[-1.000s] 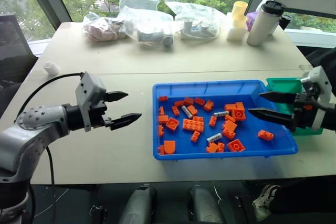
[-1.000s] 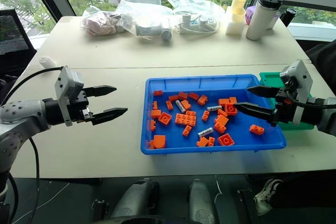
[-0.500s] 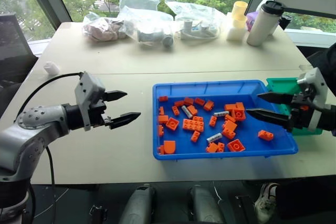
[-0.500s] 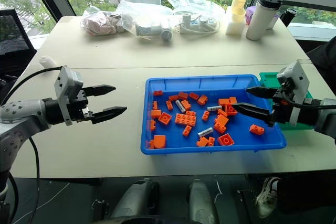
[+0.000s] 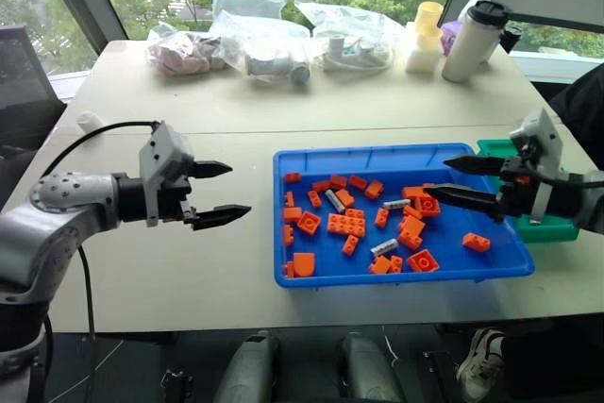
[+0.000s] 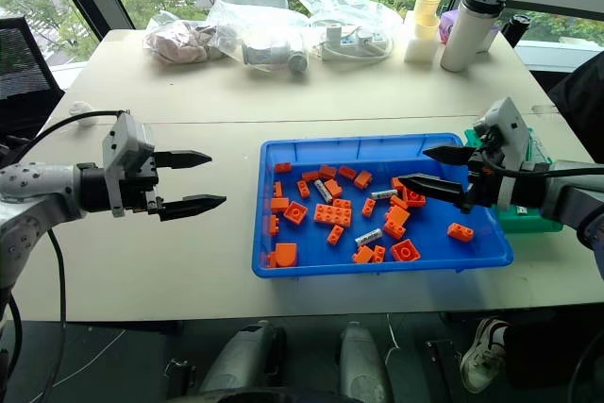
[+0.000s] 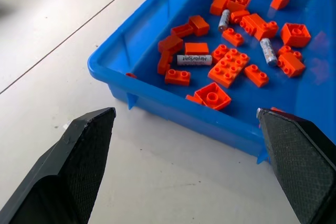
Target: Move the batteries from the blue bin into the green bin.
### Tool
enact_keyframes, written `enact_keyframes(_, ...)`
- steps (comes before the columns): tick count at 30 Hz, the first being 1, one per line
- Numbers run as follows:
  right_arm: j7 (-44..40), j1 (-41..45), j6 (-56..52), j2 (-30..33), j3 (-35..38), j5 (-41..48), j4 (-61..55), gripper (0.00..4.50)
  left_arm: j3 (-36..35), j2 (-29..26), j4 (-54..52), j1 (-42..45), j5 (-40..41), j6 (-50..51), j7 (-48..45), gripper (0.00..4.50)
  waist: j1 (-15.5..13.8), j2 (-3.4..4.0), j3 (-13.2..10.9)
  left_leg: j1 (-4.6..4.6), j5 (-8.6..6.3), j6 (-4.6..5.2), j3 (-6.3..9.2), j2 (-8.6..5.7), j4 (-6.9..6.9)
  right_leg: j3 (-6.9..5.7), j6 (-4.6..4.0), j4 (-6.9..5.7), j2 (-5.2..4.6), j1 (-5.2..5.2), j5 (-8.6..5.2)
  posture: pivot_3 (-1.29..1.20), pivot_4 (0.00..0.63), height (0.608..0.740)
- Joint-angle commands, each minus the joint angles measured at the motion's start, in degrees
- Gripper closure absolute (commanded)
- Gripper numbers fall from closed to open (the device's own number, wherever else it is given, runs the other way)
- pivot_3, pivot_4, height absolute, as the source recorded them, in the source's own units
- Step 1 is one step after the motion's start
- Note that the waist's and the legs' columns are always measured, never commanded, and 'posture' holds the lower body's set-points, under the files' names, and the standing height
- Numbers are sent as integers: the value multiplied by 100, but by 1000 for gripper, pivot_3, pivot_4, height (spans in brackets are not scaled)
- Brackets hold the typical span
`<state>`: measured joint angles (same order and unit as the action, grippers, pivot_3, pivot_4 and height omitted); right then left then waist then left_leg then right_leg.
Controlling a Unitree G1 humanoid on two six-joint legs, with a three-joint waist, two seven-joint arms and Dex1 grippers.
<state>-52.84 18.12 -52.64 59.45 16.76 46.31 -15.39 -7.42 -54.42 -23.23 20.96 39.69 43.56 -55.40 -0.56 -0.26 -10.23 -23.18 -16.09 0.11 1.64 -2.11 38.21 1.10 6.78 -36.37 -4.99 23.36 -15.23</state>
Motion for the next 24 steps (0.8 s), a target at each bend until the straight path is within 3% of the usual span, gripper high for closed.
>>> enact_keyframes(1,-225,645,70,-120,-496,44,-207,104,13,-421,-54,419,147,87,-521,0,34,-1,0,-4,0,0,0,1,0,0,1,0,1,5,0,0,150,740)
enact_keyframes(4,-538,1144,349,-373,-1279,-263,-244,104,116,-610,-146,546,146,92,-768,0,95,0,0,-5,0,0,-1,1,-3,0,1,0,1,7,0,0,150,740)
enact_keyframes(9,-575,1883,1006,-1208,-2784,-1492,452,104,222,-340,-225,608,116,112,-509,0,135,-2,-1,-7,0,0,0,-1,2,-2,2,-4,8,8,1,0,150,740)
enact_keyframes(18,-505,2490,647,-2192,-3399,-2051,1256,104,-36,-105,-671,76,266,329,8,0,129,-2,-1,-23,4,-6,0,-4,3,1,2,-27,5,37,1,0,150,740)
enact_keyframes(24,-460,2493,519,-2442,-3498,-2290,1366,104,-122,-2,-926,-245,336,337,273,0,128,-2,-1,-23,9,-16,-2,-7,3,3,1,-60,0,57,0,0,150,740)
